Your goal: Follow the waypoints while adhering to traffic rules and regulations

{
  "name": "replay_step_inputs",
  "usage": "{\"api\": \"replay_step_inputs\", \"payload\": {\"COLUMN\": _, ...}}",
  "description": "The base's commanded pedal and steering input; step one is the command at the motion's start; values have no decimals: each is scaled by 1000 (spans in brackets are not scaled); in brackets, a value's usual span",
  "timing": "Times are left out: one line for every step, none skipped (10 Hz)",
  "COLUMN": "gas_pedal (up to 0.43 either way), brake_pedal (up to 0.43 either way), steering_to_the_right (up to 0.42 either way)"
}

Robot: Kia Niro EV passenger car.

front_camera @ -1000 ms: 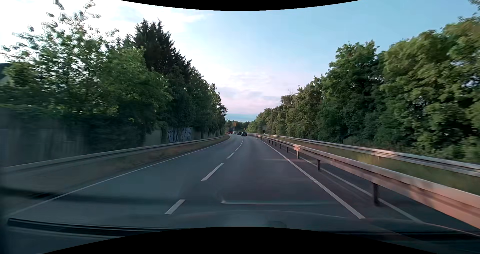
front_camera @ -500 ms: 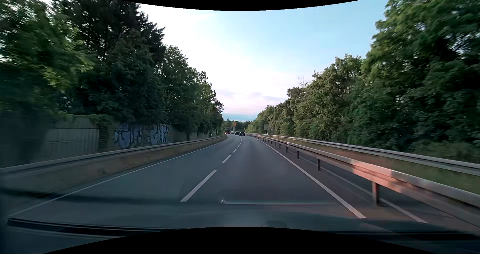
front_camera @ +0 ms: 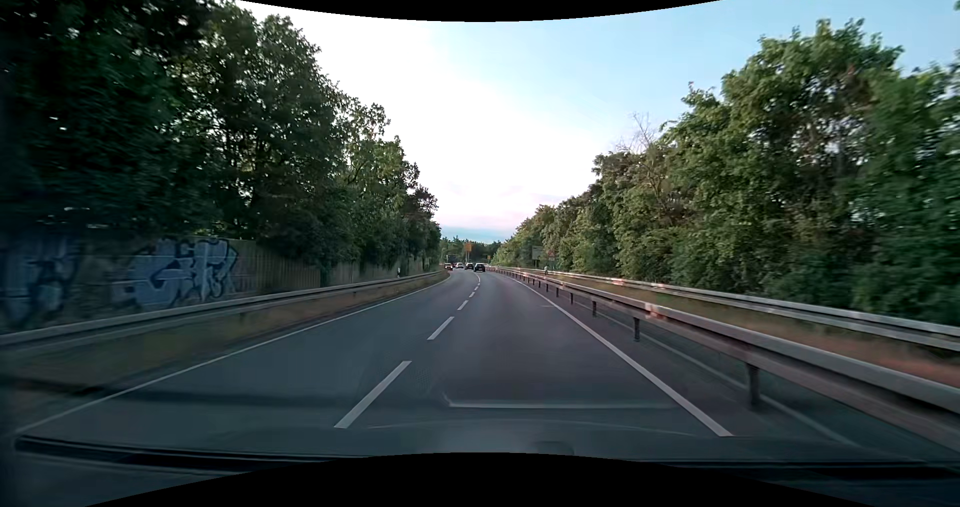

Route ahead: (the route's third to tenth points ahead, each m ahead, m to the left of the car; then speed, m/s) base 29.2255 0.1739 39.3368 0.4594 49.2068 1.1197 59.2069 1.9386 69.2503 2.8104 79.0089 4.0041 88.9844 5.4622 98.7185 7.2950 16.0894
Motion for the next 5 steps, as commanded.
{"api": "replay_step_inputs", "payload": {"gas_pedal": 87, "brake_pedal": 0, "steering_to_the_right": -6}}
{"api": "replay_step_inputs", "payload": {"gas_pedal": 87, "brake_pedal": 0, "steering_to_the_right": -6}}
{"api": "replay_step_inputs", "payload": {"gas_pedal": 87, "brake_pedal": 0, "steering_to_the_right": -6}}
{"api": "replay_step_inputs", "payload": {"gas_pedal": 87, "brake_pedal": 0, "steering_to_the_right": -6}}
{"api": "replay_step_inputs", "payload": {"gas_pedal": 87, "brake_pedal": 0, "steering_to_the_right": -7}}
